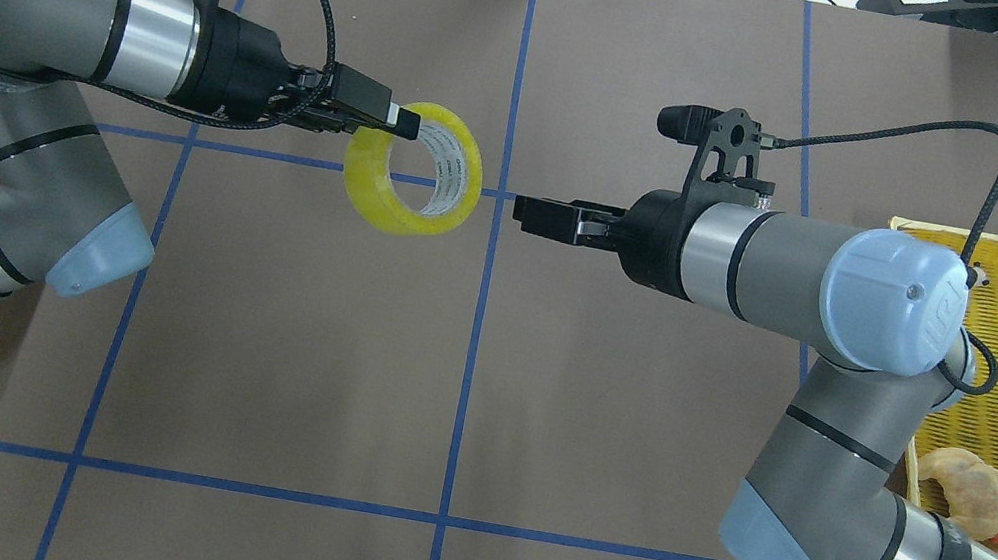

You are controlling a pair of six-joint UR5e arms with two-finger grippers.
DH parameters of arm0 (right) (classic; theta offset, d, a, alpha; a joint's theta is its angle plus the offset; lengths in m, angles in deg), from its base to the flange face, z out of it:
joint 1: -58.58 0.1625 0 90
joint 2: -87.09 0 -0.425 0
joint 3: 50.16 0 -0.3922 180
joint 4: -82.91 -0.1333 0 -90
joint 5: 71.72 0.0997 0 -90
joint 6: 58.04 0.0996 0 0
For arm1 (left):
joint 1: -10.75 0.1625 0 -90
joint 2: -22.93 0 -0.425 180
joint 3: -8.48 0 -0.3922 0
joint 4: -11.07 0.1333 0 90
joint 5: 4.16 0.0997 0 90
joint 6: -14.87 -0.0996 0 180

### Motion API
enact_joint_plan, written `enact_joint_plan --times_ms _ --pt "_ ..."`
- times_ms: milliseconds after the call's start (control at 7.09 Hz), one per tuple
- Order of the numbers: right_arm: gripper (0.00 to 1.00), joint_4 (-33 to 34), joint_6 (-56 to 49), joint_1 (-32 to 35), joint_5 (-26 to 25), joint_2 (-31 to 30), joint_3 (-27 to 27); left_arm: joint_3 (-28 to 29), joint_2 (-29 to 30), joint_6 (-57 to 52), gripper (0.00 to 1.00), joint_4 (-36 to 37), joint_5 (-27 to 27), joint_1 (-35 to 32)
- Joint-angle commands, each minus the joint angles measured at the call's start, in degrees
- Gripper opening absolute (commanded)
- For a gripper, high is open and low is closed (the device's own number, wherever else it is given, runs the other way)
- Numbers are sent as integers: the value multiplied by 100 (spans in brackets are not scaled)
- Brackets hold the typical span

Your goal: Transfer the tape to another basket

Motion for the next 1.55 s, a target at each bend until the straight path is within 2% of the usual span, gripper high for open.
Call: enact_joint_plan --times_ms 0,141,423,705,987,1410 --pt "100 1494 -193 556 24 -32 -33 -49 -307 -203 0 6 -243 -496" --pt "100 2094 -943 881 198 -49 -68 -49 -596 -614 0 6 -776 -943" --pt "100 3133 -2139 1698 882 -146 -86 -23 -1176 -1379 0 14 -1753 -1909" --pt "100 3217 -3589 2497 1567 -714 -147 3 -2019 -2616 0 32 -2326 -2544" --pt "100 3164 -4900 3236 2069 -1435 -156 56 -2810 -3741 0 41 -2539 -2889" --pt "100 3155 -6239 4151 2886 -2052 -331 590 -3489 -5298 0 6 -2530 -3161"
